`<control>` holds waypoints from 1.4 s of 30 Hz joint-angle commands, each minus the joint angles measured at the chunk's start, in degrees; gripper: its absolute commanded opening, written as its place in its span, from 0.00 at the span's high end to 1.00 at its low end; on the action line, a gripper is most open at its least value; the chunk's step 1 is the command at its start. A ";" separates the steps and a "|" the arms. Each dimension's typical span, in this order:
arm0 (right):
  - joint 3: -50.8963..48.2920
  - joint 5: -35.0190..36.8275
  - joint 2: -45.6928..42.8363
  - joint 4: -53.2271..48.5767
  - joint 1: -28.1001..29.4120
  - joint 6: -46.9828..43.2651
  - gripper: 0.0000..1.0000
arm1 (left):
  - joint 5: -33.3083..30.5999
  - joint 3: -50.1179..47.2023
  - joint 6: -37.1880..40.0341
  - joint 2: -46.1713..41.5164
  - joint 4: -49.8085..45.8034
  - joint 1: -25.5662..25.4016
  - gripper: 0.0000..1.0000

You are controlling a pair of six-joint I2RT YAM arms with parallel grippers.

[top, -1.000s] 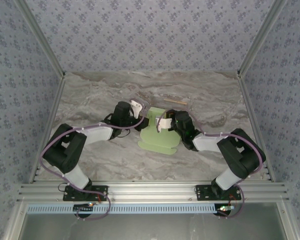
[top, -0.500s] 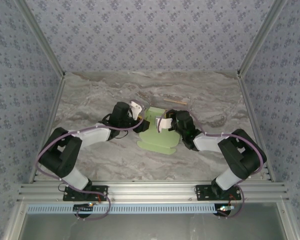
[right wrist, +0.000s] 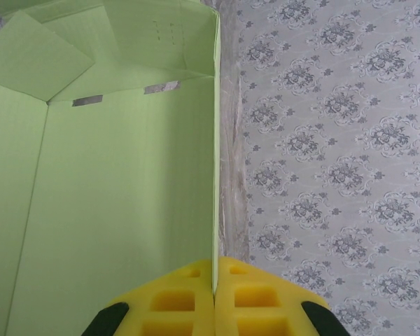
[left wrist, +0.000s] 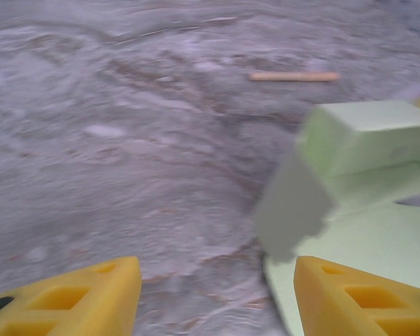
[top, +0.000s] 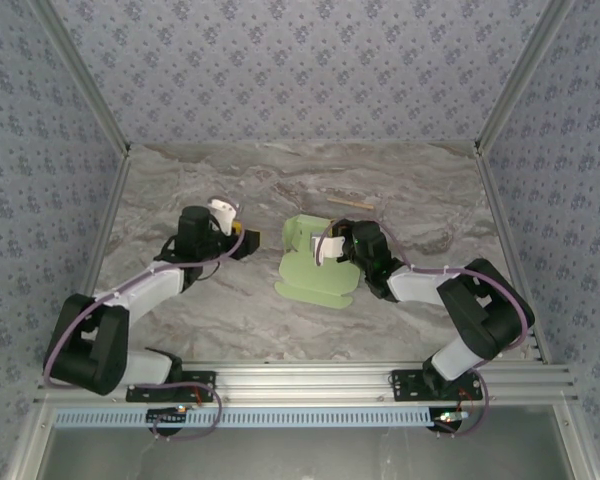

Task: Fold the paper box

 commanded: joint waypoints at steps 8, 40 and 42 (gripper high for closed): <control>1.07 0.12 -0.57 -1.04 0.08 -0.65 1.00 | 6.17 10.97 3.32 16.81 -2.34 -0.99 0.42; -1.39 1.78 3.02 7.48 0.72 -7.07 1.00 | 22.10 16.11 15.52 23.33 -4.73 -4.13 0.43; -1.30 1.95 2.95 7.04 0.84 -6.98 1.00 | 22.64 15.73 15.73 23.25 -4.07 -4.13 0.43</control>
